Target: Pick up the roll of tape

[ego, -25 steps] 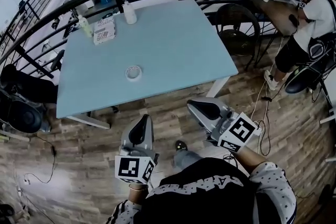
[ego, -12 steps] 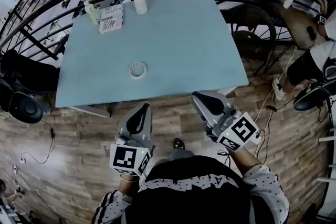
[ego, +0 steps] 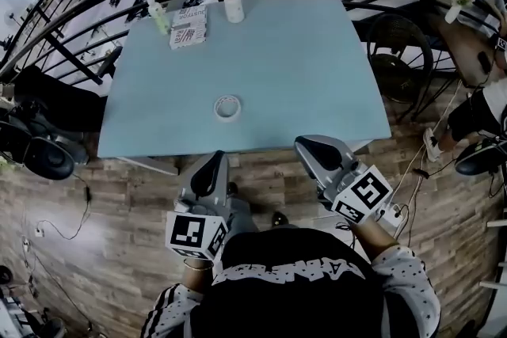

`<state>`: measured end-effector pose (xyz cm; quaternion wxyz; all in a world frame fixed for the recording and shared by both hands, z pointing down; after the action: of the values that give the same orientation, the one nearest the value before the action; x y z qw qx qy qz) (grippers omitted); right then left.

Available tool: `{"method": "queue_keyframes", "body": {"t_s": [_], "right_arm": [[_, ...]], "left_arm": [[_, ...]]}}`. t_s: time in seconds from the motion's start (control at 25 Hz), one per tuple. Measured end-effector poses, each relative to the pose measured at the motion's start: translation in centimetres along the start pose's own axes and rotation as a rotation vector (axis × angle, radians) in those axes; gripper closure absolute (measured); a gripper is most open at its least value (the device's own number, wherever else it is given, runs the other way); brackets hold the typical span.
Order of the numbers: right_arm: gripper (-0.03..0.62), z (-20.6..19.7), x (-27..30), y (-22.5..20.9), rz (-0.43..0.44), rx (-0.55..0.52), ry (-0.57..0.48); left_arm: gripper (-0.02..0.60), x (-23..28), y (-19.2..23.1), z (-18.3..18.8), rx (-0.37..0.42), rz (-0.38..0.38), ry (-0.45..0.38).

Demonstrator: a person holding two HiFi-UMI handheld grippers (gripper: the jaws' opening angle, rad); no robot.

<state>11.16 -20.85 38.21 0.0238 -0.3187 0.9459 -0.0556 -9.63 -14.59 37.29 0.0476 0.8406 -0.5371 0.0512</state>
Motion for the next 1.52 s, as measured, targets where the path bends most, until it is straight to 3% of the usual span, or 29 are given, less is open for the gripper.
{"method": "queue_keyframes", "body": {"t_s": [0.24,0.56,0.8,1.16,1.52], "right_arm": [[0.594,-0.3,5.6,0.2,-0.005,-0.006,0.021],[0.588,-1.6,14.6,1.3,0.003,-0.001,0.057],[0.579,-2.6,21.7,1.3,-0.022,-0.016,0.124],[0.553,-5.9,25.8,0.7,-0.074,-0.041,0.17],[0.539,-9.4,30.6,0.7,-0.118,-0.054,0.286]], "left_arm": [[0.581,1.0,5.7,0.5,0.031,0.002,0.0],[0.581,2.2,14.3,0.3,0.017,0.003,0.011],[0.581,4.3,21.5,0.6,-0.013,-0.039,0.024],[0.581,7.1,26.2,-0.3,0.024,-0.092,0.028],[0.581,10.3,31.0,-1.6,0.025,-0.205,0.048]]}}
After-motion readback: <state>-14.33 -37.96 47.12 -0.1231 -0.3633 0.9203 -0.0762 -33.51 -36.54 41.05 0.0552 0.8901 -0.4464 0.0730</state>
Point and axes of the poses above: the fingertips, and each gripper's own axes: x forward along the fingers, y to its left, z out of its top, the point moved 6 cm from there along -x, backward along the fingers, and after that the axes turned 8 degrees about -z, right-handed, at the moved point
